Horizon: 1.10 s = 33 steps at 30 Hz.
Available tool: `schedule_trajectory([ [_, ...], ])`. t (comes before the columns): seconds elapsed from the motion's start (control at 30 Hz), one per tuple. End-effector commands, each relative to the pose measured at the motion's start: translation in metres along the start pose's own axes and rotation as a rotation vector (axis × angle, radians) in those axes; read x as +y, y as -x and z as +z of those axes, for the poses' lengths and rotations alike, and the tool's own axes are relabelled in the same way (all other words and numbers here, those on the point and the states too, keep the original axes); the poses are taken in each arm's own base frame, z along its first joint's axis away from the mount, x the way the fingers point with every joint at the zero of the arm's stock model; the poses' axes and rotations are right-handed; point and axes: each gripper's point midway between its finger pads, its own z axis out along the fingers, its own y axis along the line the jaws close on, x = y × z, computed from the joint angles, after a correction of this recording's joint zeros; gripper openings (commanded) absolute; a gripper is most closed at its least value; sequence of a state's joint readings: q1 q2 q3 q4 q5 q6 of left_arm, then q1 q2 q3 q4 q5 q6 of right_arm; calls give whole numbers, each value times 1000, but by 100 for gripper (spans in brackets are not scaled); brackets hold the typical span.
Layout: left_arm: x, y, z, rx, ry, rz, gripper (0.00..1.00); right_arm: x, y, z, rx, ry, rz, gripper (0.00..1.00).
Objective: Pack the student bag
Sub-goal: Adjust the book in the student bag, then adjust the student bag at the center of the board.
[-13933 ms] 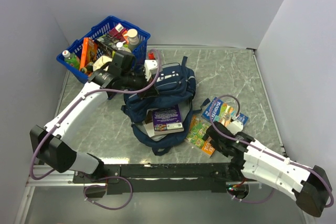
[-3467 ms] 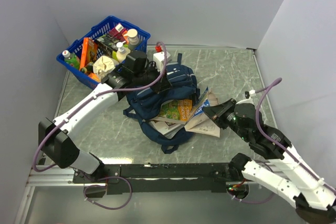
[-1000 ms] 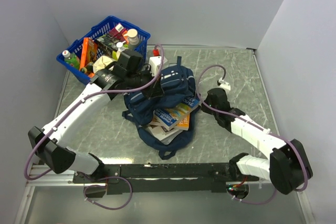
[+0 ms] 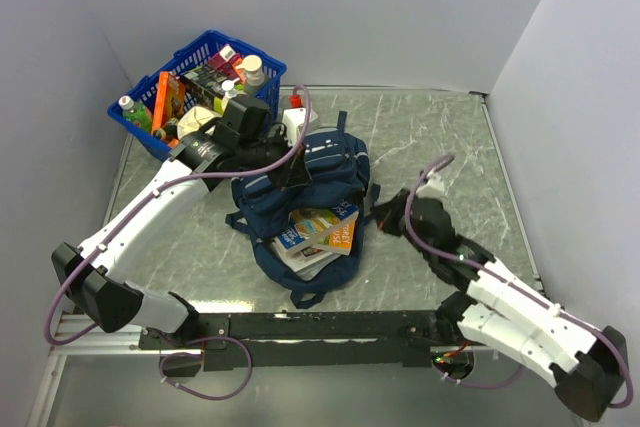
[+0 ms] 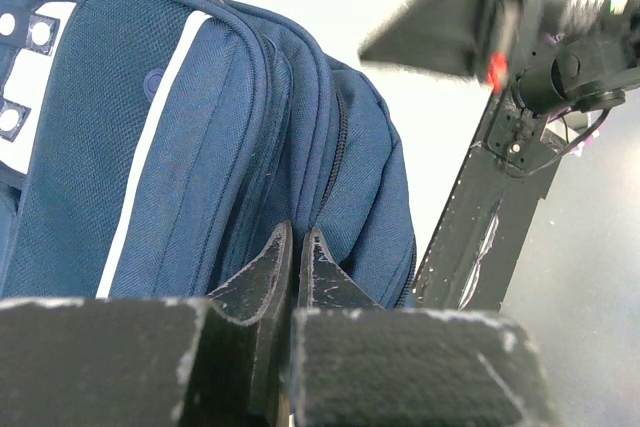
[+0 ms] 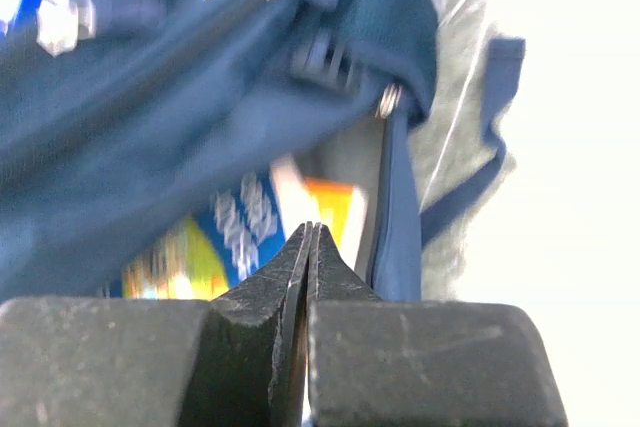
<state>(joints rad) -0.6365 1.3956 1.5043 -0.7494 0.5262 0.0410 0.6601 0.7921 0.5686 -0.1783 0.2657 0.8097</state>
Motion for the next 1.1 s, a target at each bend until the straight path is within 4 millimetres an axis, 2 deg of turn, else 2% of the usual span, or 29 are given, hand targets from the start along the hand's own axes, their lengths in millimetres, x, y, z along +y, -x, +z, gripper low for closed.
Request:
schedule_trajectory([
  [0.0, -25, 67, -30, -227, -38, 128, 1, -17, -76, -21, 221, 41, -106, 2],
  [0.03, -24, 69, -31, -230, -38, 129, 1, -21, -86, -24, 252, 26, -112, 9],
  [0.07, -24, 70, -30, -231, -38, 127, 1, -28, -98, -26, 289, -8, -97, 28],
  [0.1, -24, 70, -29, -232, -41, 125, 1, -35, -109, -30, 319, -37, -113, 34],
  [0.17, -25, 72, -28, -234, -45, 121, 1, -44, -122, -31, 347, -64, -106, 42],
  [0.33, -23, 76, -29, -238, -37, 124, 1, -39, -132, -21, 346, -18, -92, 45],
  [0.37, -24, 76, -30, -240, -35, 127, 1, -45, -138, -18, 369, -53, -103, 47],
  [0.47, -24, 76, -31, -239, -33, 128, 1, -42, -152, -10, 418, -58, -111, 50],
  [0.53, -23, 74, -30, -234, -32, 129, 1, -36, -166, -8, 469, -10, -97, 50],
  [0.57, -22, 74, -29, -232, -29, 130, 1, -23, -167, 0, 459, 50, -72, 50],
  [0.6, -22, 73, -29, -231, -30, 131, 1, -19, -170, 1, 468, 70, -64, 48],
  [0.7, -21, 73, -29, -230, -23, 135, 1, -19, -177, 6, 501, 60, -65, 26],
  [0.73, -21, 73, -29, -231, -23, 136, 1, -15, -172, 6, 491, 66, -68, 9],
  [0.77, -21, 73, -29, -230, -25, 132, 1, -24, -166, 6, 466, 21, -83, 0],
  [0.8, -22, 73, -29, -231, -26, 135, 1, -27, -158, 4, 442, -2, -96, 0],
  [0.83, -22, 74, -30, -232, -28, 134, 1, -9, -132, -1, 370, 45, -96, 0],
  [0.87, -23, 75, -31, -235, -28, 136, 1, -23, -117, -6, 322, -29, -129, 0],
  [0.93, -22, 77, -33, -239, -19, 142, 1, 6, -62, -23, 186, 34, -134, 0],
  [0.97, -23, 80, -35, -244, -16, 148, 1, 2, -47, -32, 158, -2, -160, 0],
  [1.0, -21, 82, -36, -249, -8, 152, 1, 24, -11, -46, 79, 58, -157, 0],
  [1.07, -22, 88, -41, -265, 2, 163, 1, 40, 14, -57, 38, 97, -176, 0],
])
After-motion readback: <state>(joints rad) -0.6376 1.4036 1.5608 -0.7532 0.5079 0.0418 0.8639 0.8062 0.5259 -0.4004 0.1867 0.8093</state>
